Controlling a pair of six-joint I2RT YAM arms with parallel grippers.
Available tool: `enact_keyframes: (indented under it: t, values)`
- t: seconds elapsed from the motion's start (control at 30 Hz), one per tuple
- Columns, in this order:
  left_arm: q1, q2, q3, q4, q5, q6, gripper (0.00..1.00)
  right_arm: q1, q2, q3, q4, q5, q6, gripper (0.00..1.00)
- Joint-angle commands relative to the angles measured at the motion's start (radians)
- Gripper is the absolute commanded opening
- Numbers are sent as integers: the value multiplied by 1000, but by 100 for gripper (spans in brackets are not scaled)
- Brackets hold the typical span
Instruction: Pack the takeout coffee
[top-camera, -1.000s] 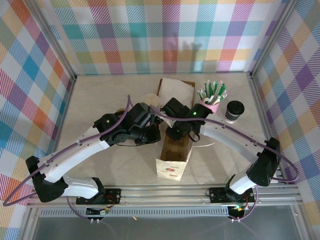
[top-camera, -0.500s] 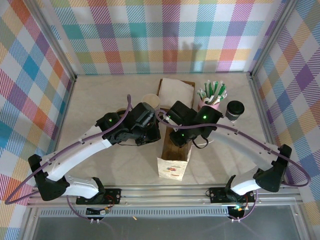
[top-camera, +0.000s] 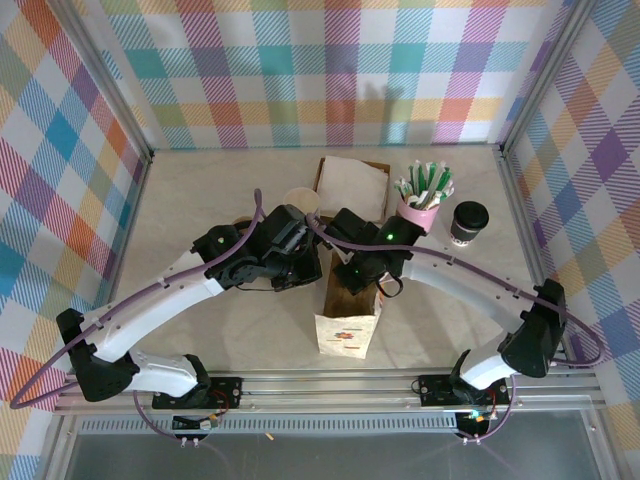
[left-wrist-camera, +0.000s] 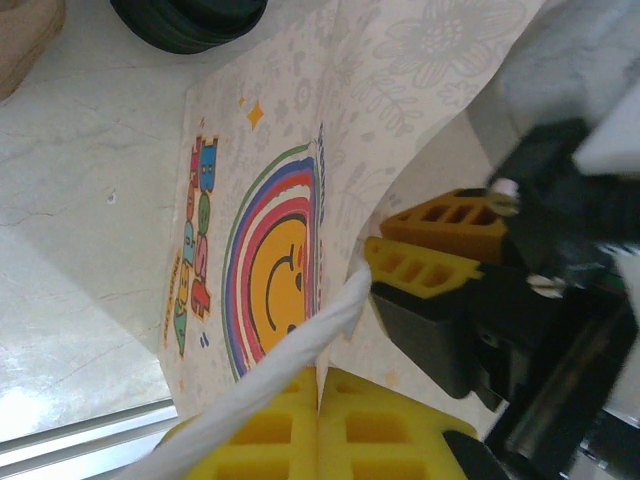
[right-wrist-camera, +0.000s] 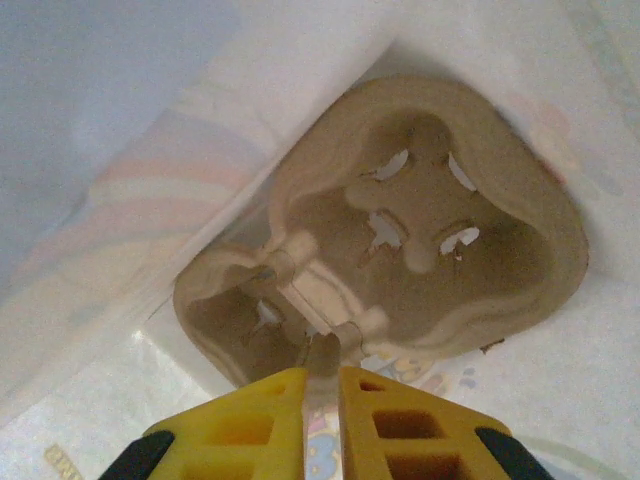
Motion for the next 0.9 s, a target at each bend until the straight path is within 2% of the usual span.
enact_keyframes:
  t: [0.0,0.2,0.43,0.87]
  values:
    - [-1,-3,-13,35,7,6,0,0,47,-53,58,-3,-30,16]
    - [-7,0,18,32,3,35,0,0,56,-74,47,-24,-22,14]
    - [-20,7,9,52,-7,38,0,-3,72,-94,47,51,23,21]
    - [-33,19,10,64,1,45,0,-12,170,-157,164,-22,52,20]
